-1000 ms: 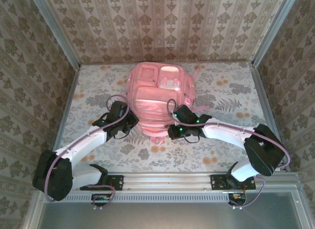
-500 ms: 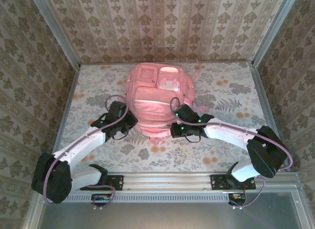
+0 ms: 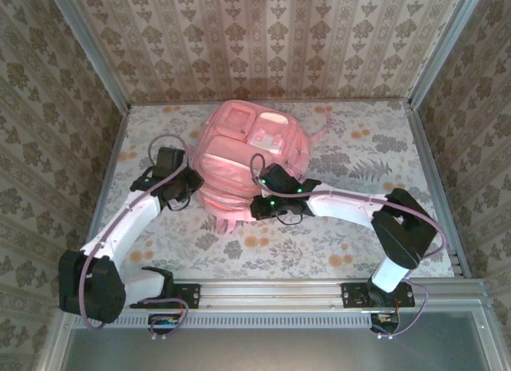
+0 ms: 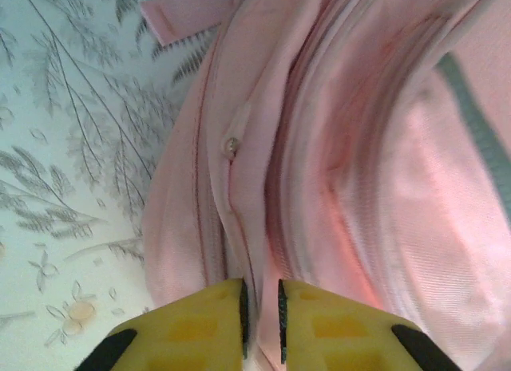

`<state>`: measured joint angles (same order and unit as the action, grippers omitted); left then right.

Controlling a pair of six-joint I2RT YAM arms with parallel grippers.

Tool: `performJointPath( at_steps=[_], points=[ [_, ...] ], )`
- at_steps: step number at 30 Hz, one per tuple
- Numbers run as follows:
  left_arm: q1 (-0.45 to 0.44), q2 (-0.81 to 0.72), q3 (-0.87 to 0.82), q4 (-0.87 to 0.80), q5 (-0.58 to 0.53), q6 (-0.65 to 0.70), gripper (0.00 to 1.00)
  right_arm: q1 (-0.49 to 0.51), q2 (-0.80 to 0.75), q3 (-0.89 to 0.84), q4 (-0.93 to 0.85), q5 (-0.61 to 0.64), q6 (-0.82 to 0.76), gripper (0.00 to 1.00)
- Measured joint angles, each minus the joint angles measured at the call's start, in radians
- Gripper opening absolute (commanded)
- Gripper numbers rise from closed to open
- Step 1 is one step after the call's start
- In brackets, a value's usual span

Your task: Pack the student bag

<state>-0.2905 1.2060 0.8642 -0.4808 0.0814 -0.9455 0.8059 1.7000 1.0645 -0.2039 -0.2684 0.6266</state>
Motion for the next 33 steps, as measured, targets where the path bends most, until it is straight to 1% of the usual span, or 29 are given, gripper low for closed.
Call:
performJointPath(
  at_steps=[3, 6, 8, 12, 15, 21, 26, 30, 33],
  points=[
    [0.015, -0.013, -0.002, 0.002, 0.004, -0.01, 0.41, 0.0, 0.058, 0.035, 0.019, -0.018, 0.022, 0.0],
    [0.01, -0.065, -0.057, 0.011, 0.032, -0.054, 0.43, 0.0, 0.08, 0.047, 0.028, -0.026, 0.04, 0.0],
    [-0.012, -0.1, -0.102, 0.013, 0.05, -0.098, 0.45, 0.0, 0.086, 0.048, 0.035, -0.029, 0.05, 0.0],
    [-0.115, -0.122, -0.131, -0.024, 0.056, -0.195, 0.45, 0.003, 0.089, 0.048, 0.043, -0.028, 0.059, 0.0],
    [-0.174, -0.135, -0.135, -0.067, 0.048, -0.265, 0.43, 0.003, 0.089, 0.048, 0.044, -0.028, 0.062, 0.0],
    [-0.255, -0.217, -0.23, -0.09, 0.019, -0.401, 0.36, 0.004, 0.089, 0.048, 0.044, -0.024, 0.063, 0.0],
    [-0.277, -0.22, -0.266, -0.09, 0.006, -0.458, 0.36, 0.006, 0.089, 0.048, 0.045, -0.024, 0.063, 0.0],
    [-0.278, -0.209, -0.29, -0.046, -0.003, -0.478, 0.4, 0.011, 0.089, 0.048, 0.045, -0.02, 0.063, 0.0],
    [-0.278, -0.183, -0.295, -0.011, -0.004, -0.483, 0.4, 0.013, 0.089, 0.048, 0.046, -0.016, 0.062, 0.0]
  ],
)
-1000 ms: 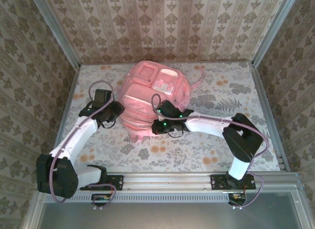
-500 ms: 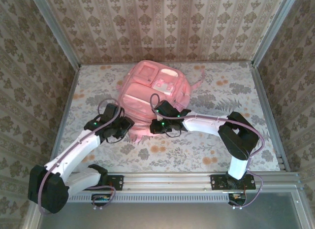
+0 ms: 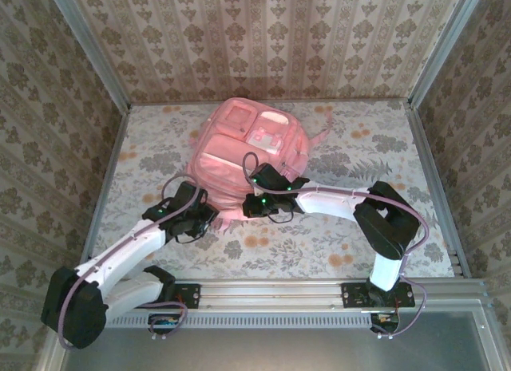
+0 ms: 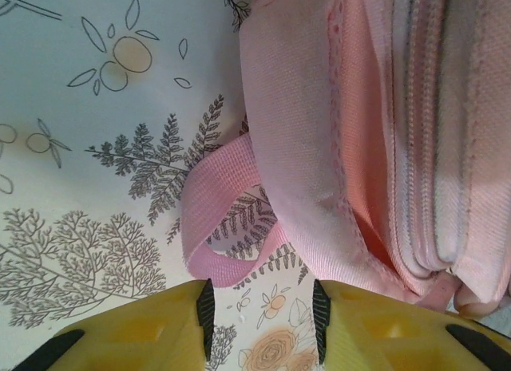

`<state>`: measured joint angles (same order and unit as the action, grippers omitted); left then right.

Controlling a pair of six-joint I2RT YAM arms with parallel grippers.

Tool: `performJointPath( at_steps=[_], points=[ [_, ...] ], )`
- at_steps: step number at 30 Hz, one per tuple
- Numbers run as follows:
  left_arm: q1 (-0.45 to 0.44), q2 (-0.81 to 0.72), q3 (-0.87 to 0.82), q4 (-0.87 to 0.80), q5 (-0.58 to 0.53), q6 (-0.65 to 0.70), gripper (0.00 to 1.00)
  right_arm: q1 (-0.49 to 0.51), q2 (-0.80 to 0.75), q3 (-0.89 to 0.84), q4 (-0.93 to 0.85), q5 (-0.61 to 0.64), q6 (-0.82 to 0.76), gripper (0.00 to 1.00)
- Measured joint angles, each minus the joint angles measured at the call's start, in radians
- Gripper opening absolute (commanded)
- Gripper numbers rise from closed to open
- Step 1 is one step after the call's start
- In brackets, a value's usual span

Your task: Pack the student bag

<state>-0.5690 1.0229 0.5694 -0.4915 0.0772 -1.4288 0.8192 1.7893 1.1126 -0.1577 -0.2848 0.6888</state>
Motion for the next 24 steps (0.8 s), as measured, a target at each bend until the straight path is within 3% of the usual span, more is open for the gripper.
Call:
performJointPath(
  at_steps=[12, 20, 24],
  points=[
    [0.0, 0.008, -0.016, 0.106, -0.014, -0.001, 0.4, 0.003, 0.0, 0.0, 0.001, 0.0, 0.0, 0.0],
    [0.0, 0.116, -0.037, 0.183, -0.011, -0.011, 0.39, 0.005, 0.0, 0.0, 0.001, 0.004, 0.0, 0.0],
    [0.0, 0.148, -0.037, 0.21, -0.014, -0.011, 0.24, 0.005, 0.004, 0.0, 0.001, 0.005, 0.0, 0.0]
  ],
)
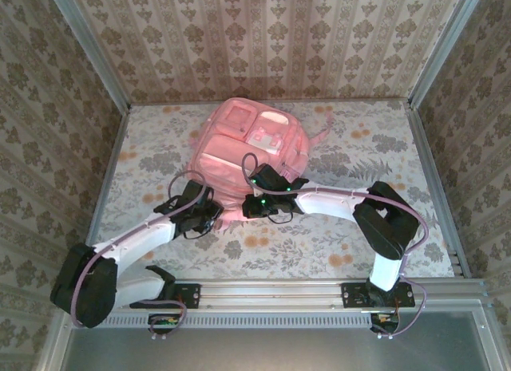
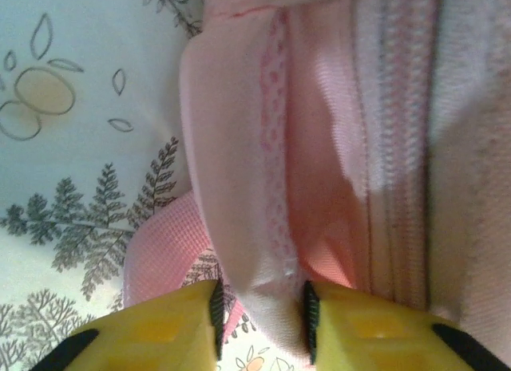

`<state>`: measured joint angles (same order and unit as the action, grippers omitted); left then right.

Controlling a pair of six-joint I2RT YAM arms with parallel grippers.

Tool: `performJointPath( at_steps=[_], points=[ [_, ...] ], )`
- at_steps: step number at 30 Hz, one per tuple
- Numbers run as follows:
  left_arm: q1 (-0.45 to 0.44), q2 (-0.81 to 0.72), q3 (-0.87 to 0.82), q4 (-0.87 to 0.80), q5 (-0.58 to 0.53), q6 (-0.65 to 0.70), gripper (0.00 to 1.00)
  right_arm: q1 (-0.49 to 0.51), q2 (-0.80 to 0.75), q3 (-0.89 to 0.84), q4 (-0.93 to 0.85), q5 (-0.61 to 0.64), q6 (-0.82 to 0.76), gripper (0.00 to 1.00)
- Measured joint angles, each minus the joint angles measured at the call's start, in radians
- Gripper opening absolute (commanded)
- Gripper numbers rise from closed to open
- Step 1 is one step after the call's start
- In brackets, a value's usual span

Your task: Pack the student bag

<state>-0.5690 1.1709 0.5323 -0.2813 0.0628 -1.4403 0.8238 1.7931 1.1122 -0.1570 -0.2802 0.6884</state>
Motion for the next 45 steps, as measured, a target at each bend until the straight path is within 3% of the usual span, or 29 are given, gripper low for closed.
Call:
performJointPath(
  at_steps=[8, 34, 45],
  points=[
    [0.001, 0.001, 0.017, -0.012, -0.015, 0.01, 0.0, 0.008, -0.005, -0.018, -0.003, 0.035, -0.012, 0.0],
    [0.008, -0.05, 0.026, -0.041, -0.03, 0.022, 0.0, 0.009, -0.128, -0.15, -0.043, 0.195, -0.064, 0.0],
    [0.008, -0.05, 0.026, -0.045, -0.033, 0.023, 0.0, -0.042, -0.202, -0.222, -0.023, 0.215, -0.064, 0.0]
  ],
)
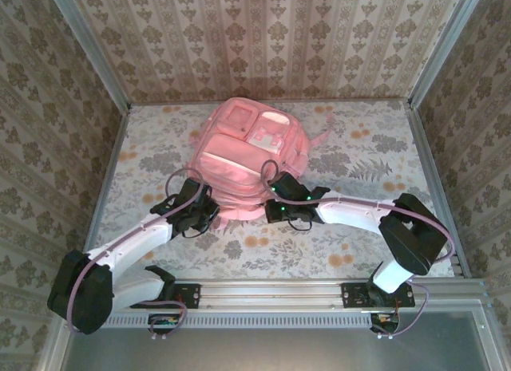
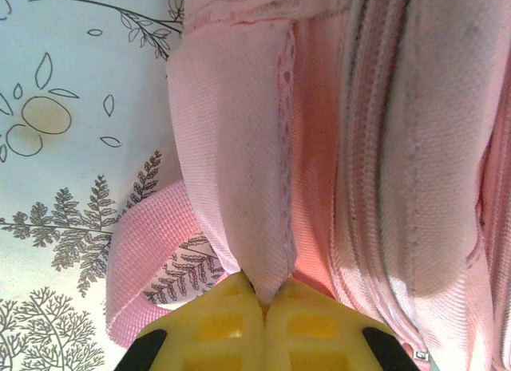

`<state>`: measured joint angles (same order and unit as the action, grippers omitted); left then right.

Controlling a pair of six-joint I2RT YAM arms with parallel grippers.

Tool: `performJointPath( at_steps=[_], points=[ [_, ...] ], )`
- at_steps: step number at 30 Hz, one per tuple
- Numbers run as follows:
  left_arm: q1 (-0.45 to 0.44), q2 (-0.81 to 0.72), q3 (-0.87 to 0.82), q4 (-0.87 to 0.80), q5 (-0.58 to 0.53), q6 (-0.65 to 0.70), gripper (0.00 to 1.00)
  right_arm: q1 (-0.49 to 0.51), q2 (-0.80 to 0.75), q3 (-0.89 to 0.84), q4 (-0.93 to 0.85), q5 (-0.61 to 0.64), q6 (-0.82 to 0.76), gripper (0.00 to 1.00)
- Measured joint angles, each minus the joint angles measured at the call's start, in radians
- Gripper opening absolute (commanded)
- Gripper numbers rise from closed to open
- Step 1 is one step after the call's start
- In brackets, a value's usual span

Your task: Pack the student bag

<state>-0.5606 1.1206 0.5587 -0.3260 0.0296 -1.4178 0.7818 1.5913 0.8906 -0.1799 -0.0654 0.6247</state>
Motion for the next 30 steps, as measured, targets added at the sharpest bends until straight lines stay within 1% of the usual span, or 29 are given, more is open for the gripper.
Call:
performJointPath(
  at_steps=[6, 11, 12, 14, 15, 18, 21, 24, 27, 30],
  points=[
    [0.01, 0.0, 0.0, -0.018, -0.032, 0.001, 0.0, -0.045, -0.02, -0.06, -0.01, 0.035, 0.0, 0.0],
    [0.011, 0.0, 0.0, -0.019, -0.034, 0.006, 0.0, -0.042, -0.02, -0.087, 0.043, -0.037, -0.014, 0.0],
    [0.01, 0.0, 0.0, -0.019, -0.034, 0.008, 0.0, -0.039, -0.021, -0.087, 0.06, -0.056, -0.02, 0.12],
    [0.009, 0.0, 0.0, -0.019, -0.035, 0.011, 0.0, -0.037, -0.023, -0.087, 0.089, -0.089, -0.029, 0.4],
    [0.007, 0.0, 0.0, -0.019, -0.035, 0.013, 0.0, -0.037, -0.027, -0.087, 0.102, -0.105, -0.037, 0.5],
    [0.005, 0.0, 0.0, -0.019, -0.039, 0.02, 0.0, -0.039, -0.056, -0.088, 0.126, -0.127, -0.071, 0.64],
    [0.005, 0.0, 0.0, -0.019, -0.039, 0.026, 0.0, -0.063, -0.079, -0.088, 0.156, -0.165, -0.092, 0.64],
    [0.005, 0.0, 0.0, -0.019, -0.038, 0.029, 0.0, -0.119, -0.073, -0.088, 0.2, -0.241, -0.091, 0.6],
    [0.005, 0.0, 0.0, -0.02, -0.038, 0.034, 0.0, -0.154, -0.04, -0.085, 0.233, -0.302, -0.102, 0.58],
    [0.005, 0.0, 0.0, -0.02, -0.038, 0.035, 0.0, -0.156, 0.011, -0.074, 0.245, -0.352, -0.122, 0.57]
  ],
)
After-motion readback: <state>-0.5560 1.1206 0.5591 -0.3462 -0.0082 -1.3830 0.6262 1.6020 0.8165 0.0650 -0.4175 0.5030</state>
